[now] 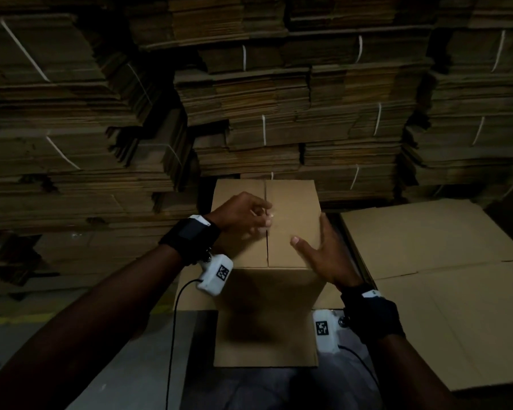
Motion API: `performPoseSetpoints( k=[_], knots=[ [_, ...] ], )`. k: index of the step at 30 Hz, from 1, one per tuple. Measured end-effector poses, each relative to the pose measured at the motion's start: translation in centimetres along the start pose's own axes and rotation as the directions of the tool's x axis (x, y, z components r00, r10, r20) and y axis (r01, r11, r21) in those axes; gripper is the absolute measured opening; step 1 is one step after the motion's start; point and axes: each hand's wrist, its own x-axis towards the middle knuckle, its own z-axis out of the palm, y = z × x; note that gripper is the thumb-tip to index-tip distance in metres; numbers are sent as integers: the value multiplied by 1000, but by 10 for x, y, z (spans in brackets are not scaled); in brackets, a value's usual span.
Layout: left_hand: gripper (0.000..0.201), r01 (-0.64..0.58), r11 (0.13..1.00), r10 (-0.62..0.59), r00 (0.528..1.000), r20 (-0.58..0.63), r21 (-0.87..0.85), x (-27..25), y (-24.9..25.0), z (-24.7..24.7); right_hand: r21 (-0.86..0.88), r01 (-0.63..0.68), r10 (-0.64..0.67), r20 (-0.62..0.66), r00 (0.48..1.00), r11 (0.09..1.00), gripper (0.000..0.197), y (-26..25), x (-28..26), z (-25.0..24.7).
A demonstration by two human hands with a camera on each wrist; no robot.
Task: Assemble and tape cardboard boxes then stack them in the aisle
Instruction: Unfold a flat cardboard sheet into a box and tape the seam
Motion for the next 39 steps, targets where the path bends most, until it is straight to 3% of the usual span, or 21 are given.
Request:
performPoseSetpoints(
  k=[1, 3, 7, 9, 11, 13, 16, 19, 26, 29, 32, 34, 36, 39],
  knots=[
    [55, 26, 999, -28, 998, 56, 44, 3, 1, -3, 1, 14, -14, -4, 1000, 1000, 95, 0, 0, 0],
    [46, 44, 978, -71, 989, 126, 203, 9, 5, -7, 0, 38, -38, -3, 999, 999, 88, 1, 1, -1],
    [8, 42, 937, -56, 998, 29, 347, 32, 13, -15, -1, 36, -36, -4, 999, 999, 94, 3, 2, 0],
    [4, 66, 963, -42, 994, -99, 262, 48, 10, -25, 7, 40, -40, -1, 999, 999, 91, 3, 3, 1],
    [10, 73, 996, -59, 973, -222, 55, 64, 6, -40, 20, 42, -42, 0, 999, 999, 84, 2, 2, 1],
    [5, 31, 999, -39, 965, -258, -35, 77, 4, -51, 44, 38, -38, 5, 999, 998, 82, 1, 2, 1],
    [11, 26, 992, -10, 991, -131, 121, 92, -4, -58, 17, 10, -10, 9, 1000, 1000, 92, 1, 3, 2],
    [17, 90, 964, -92, 996, -4, 251, 102, -11, -59, -24, -3, 3, 17, 1000, 1000, 92, -2, 1, 0],
    [19, 133, 920, -113, 991, -76, 368, 117, -15, -76, 14, -32, 31, 28, 999, 999, 94, -2, 1, 3],
    [26, 267, 915, -196, 949, -246, 302, 124, -27, -71, 19, -35, 34, 20, 999, 999, 95, -2, 1, 5],
    [40, 326, 944, -268, 846, -460, 48, 129, -31, -74, 47, -48, 48, 5, 999, 998, 98, -4, 1, 6],
    [44, 224, 965, -264, 800, -538, -140, 128, -31, -77, 65, -53, 53, -3, 999, 996, 99, -3, 1, 7],
    [39, 94, 963, -226, 794, -565, -253, 124, -26, -75, 71, -49, 50, -20, 999, 996, 99, -4, 1, 8],
    [21, -65, 925, -155, 836, -527, -375, 109, -12, -64, 56, -63, 65, -22, 998, 996, 99, -5, 2, 11]
  ],
)
